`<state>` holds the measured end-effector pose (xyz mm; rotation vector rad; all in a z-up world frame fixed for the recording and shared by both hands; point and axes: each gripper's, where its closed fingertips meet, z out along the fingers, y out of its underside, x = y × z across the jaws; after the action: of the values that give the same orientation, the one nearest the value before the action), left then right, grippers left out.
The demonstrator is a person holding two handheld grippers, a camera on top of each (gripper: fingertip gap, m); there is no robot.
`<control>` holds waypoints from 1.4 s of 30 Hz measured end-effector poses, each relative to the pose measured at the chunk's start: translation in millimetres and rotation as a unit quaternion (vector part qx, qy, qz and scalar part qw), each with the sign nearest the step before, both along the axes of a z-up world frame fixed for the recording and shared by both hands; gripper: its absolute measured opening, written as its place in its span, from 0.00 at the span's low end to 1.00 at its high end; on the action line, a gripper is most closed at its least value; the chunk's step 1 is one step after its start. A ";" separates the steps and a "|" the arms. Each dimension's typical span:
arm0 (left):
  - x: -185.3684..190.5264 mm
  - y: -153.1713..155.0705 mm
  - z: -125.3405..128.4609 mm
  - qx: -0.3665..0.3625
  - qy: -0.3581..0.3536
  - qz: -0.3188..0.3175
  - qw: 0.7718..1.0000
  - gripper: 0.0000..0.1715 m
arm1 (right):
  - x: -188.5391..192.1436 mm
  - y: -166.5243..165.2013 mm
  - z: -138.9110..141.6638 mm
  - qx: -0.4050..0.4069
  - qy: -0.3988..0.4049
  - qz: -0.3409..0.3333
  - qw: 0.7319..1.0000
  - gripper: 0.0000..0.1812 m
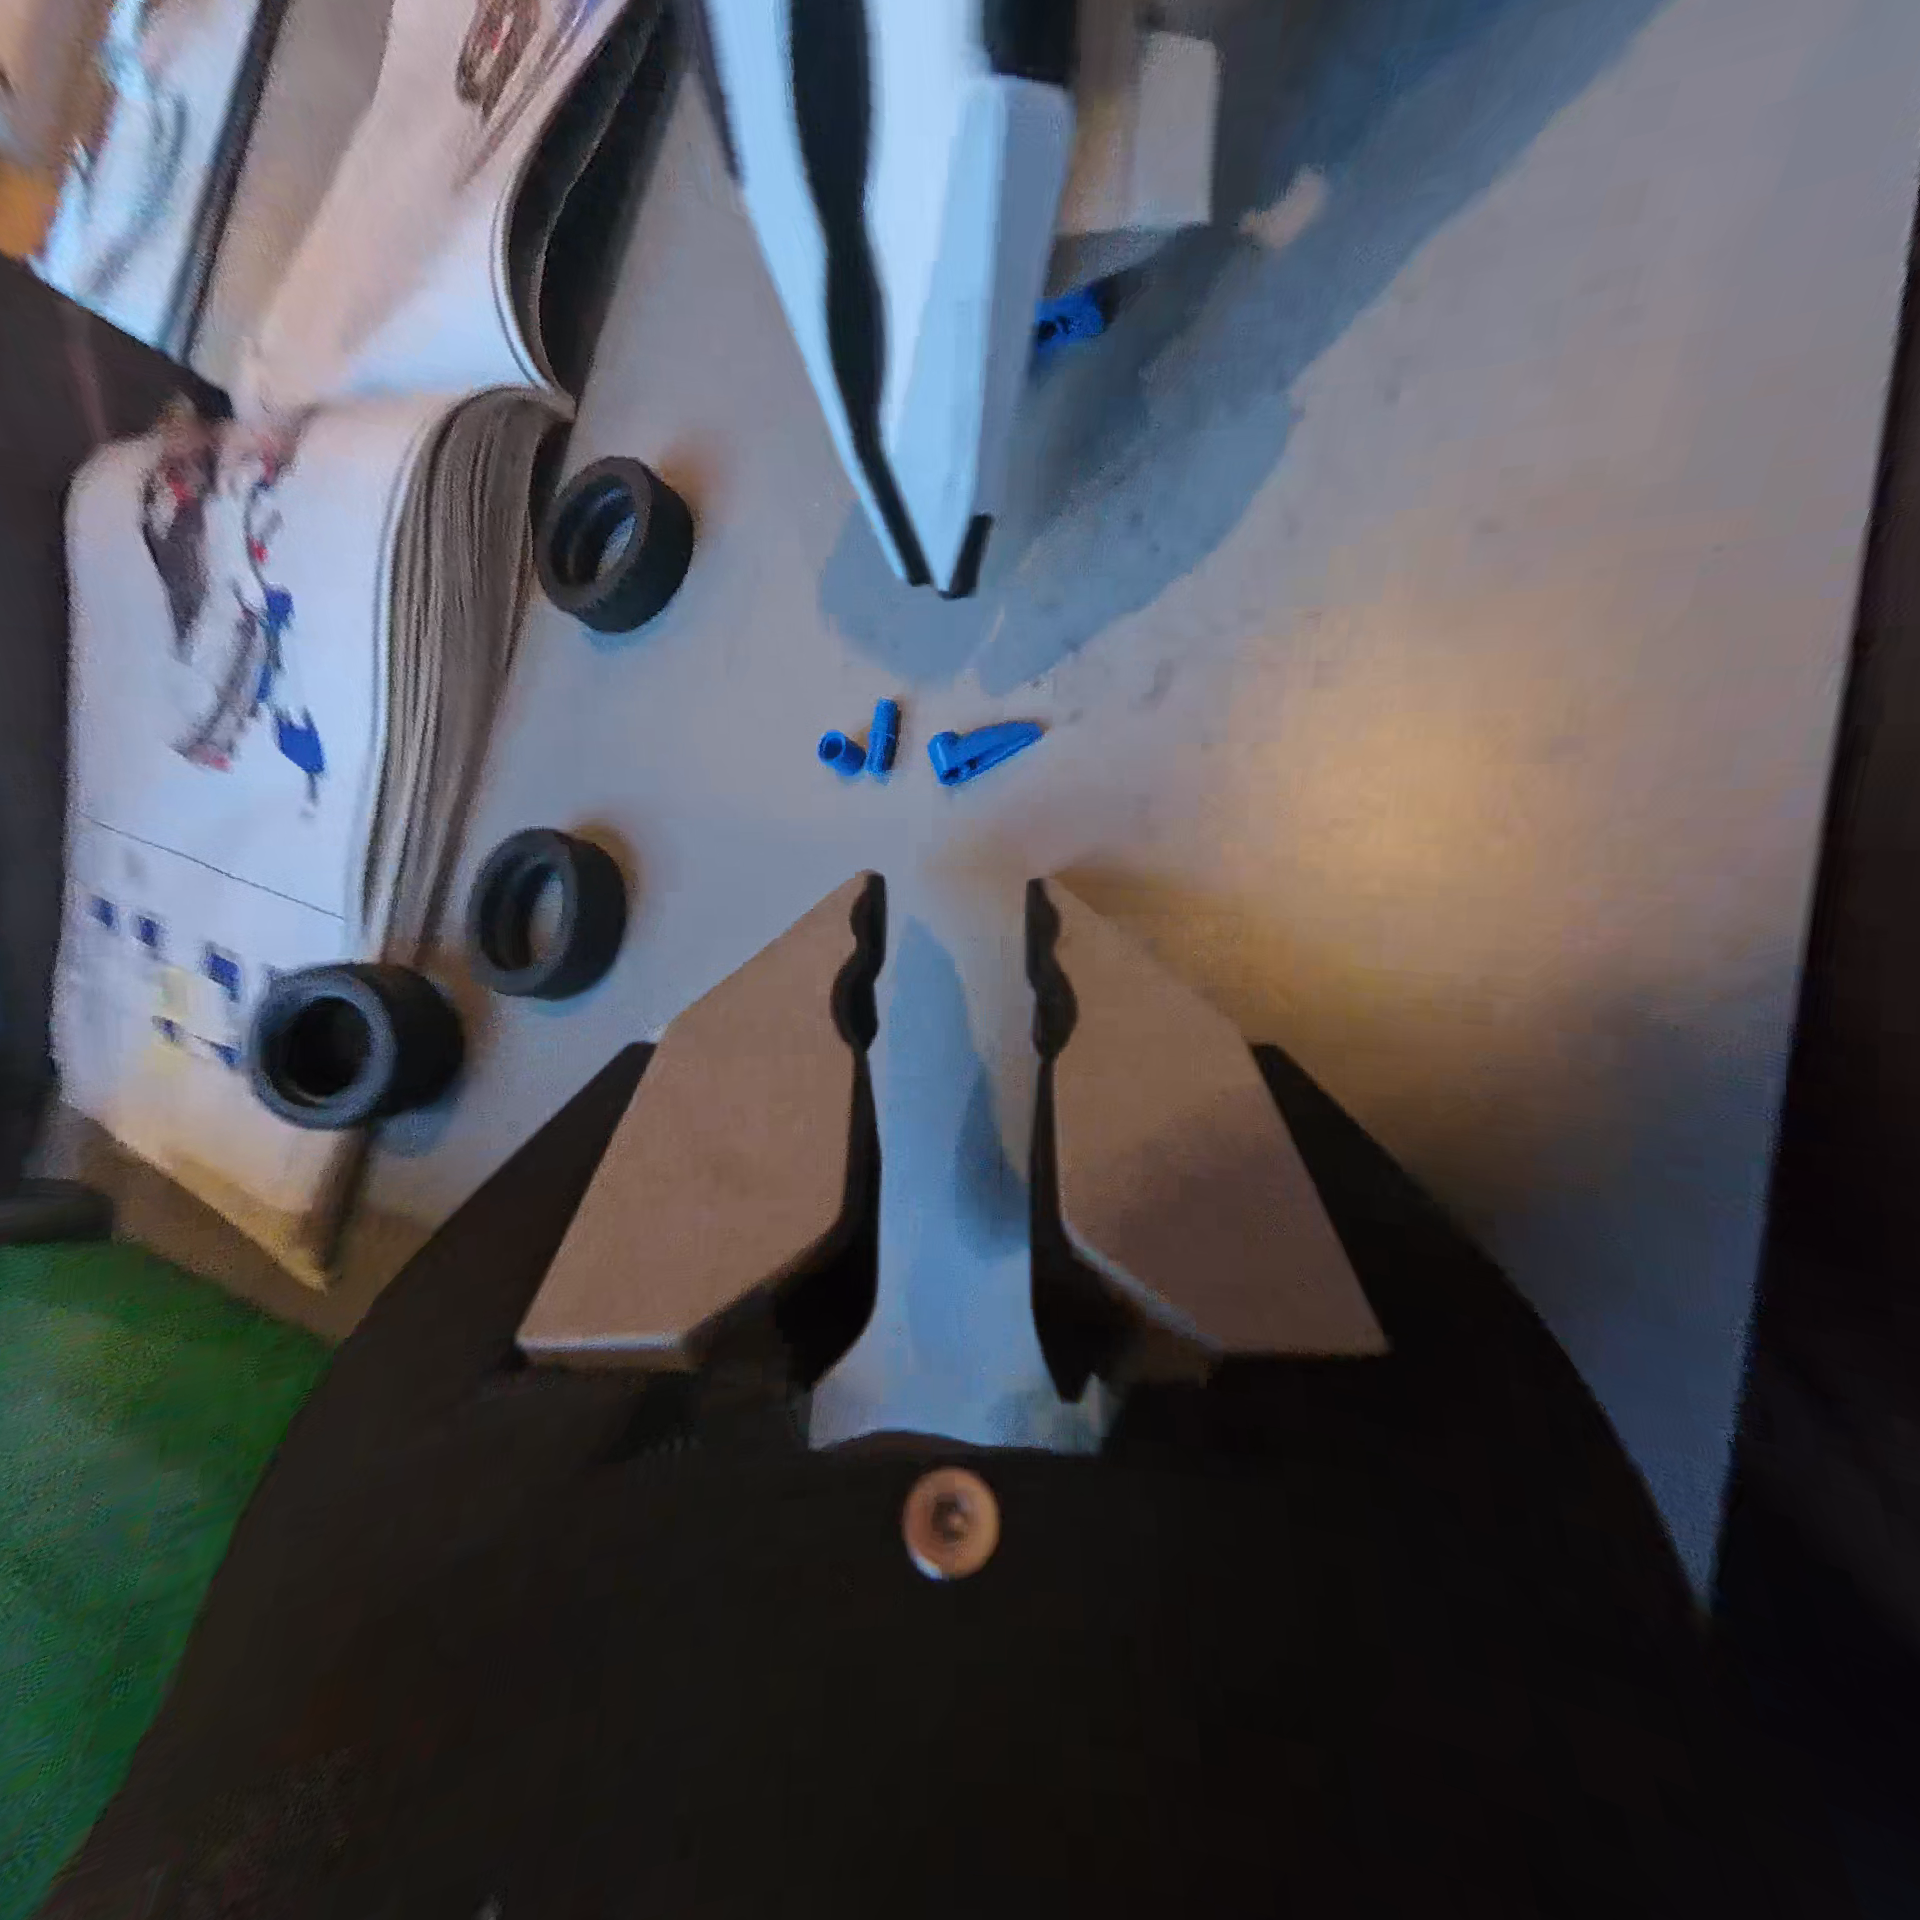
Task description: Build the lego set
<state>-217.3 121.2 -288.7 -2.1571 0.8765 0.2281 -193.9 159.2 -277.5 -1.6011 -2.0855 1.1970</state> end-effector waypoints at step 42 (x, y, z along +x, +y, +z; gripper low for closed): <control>21.2 18.0 -4.8 -0.062 -0.164 -0.003 0.984 0.15 | -5.5 -12.3 -18.5 0.066 -0.017 0.047 0.997 0.03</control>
<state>-196.1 139.3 -293.6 -2.2221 0.7207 -0.1870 -199.4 146.9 -295.9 -1.4895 -2.2323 1.0430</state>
